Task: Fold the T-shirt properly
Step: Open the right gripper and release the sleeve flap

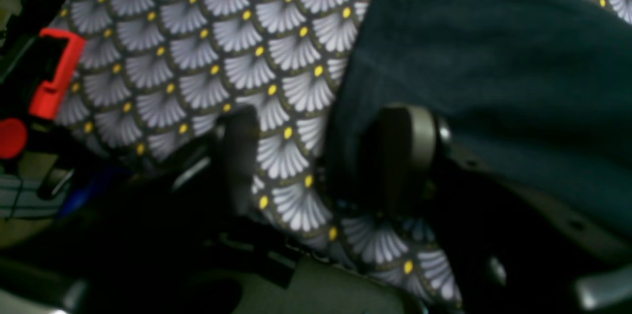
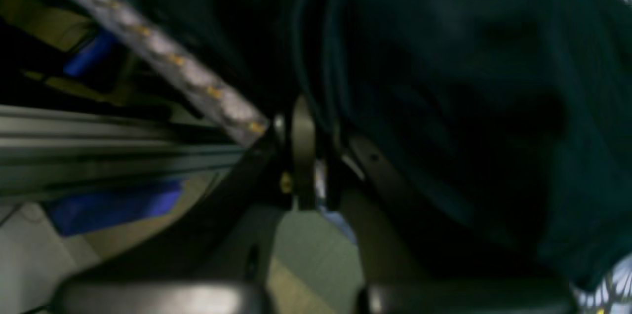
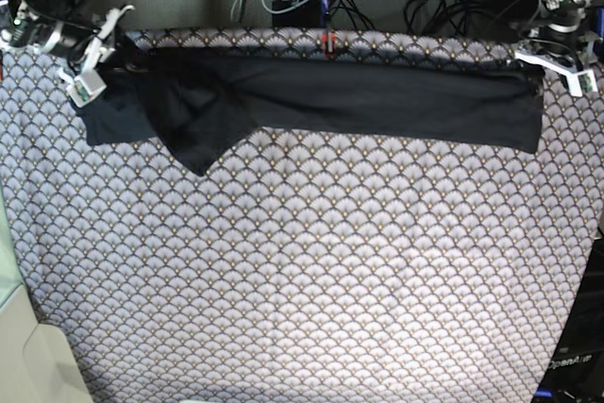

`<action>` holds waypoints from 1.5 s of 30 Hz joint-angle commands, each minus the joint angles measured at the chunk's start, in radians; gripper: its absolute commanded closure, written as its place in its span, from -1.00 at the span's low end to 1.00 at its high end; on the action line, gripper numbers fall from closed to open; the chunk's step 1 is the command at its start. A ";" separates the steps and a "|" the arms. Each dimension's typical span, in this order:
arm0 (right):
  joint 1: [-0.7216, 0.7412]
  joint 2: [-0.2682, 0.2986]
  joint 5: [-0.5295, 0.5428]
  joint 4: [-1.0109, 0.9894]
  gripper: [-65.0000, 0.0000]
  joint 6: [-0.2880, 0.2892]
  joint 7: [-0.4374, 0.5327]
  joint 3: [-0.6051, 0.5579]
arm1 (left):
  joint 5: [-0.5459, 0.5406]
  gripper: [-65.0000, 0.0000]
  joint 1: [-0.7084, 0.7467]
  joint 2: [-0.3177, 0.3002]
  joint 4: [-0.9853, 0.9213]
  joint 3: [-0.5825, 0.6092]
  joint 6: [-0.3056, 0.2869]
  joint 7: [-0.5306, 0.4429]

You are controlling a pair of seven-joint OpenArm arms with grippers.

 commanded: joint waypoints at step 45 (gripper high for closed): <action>0.022 0.021 -0.103 -0.109 0.97 0.004 0.094 0.115 | -0.013 -0.14 0.017 -0.011 0.026 -0.005 -0.001 -0.024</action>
